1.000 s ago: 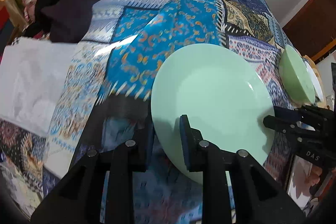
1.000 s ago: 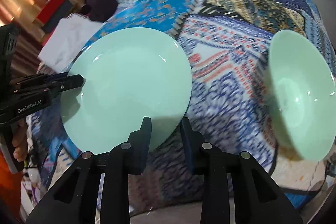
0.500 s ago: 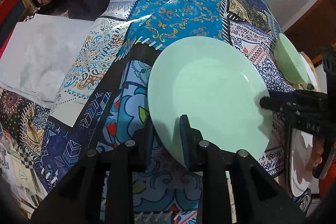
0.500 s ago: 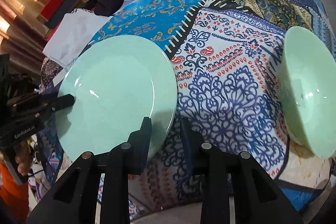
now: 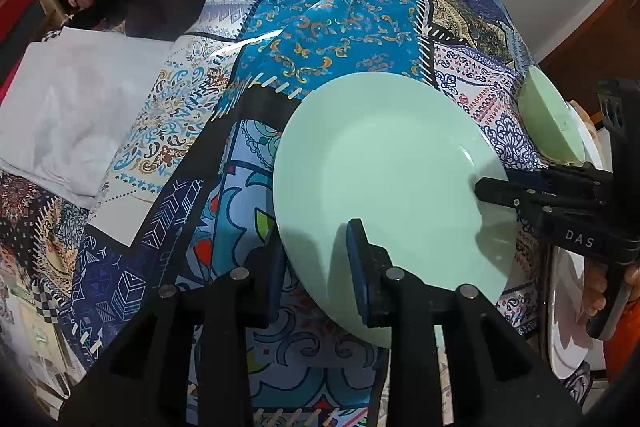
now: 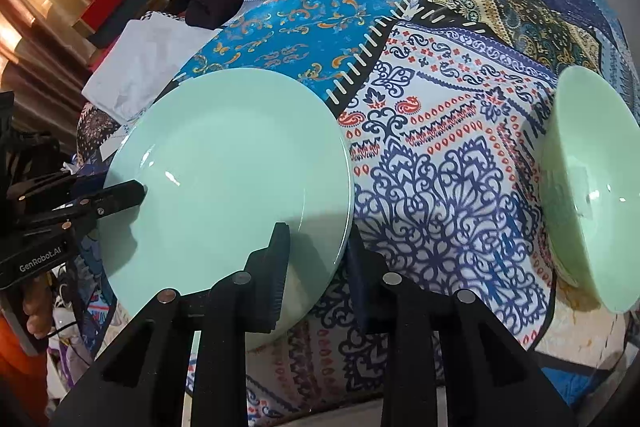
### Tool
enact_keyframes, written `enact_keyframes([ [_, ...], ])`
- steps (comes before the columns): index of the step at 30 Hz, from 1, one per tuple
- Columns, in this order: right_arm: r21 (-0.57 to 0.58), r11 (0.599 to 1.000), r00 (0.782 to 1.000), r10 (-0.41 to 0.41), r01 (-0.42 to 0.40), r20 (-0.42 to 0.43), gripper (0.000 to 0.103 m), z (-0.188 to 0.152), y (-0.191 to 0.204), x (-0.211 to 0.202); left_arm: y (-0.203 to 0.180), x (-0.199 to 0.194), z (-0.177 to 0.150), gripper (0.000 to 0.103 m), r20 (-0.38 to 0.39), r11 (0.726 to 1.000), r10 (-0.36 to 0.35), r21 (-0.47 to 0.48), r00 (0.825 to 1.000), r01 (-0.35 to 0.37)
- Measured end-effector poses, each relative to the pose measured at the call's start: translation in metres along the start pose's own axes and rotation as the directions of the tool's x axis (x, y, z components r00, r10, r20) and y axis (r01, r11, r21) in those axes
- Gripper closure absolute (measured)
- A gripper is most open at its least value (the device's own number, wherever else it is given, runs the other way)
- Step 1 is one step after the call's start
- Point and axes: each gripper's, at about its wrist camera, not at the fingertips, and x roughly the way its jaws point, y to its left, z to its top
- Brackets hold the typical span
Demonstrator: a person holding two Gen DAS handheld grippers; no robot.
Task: Organize plates and bowls
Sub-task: 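Lift the light green plate and carry it toward the other plates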
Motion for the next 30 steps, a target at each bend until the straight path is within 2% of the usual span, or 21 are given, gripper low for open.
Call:
enact_keyframes([
  [4,0.02,1.0,1.0,0.012,-0.012,0.027,0.079,-0.006,-0.002,-0.012,-0.005,-0.007,-0.002,0.075,0.012,1.0,0.004,0.008,1.0,-0.004],
  [12,0.012,1.0,0.993,-0.002,0.001,0.119,0.079,-0.014,0.003,-0.048,-0.022,-0.042,-0.005,0.075,0.086,0.999,0.011,0.041,0.996,-0.014],
  [30,0.032,0.999,0.952,-0.033,0.025,0.303,0.079,-0.062,0.001,-0.14,-0.081,-0.123,-0.025,0.075,0.219,0.993,-0.028,0.122,0.975,0.001],
])
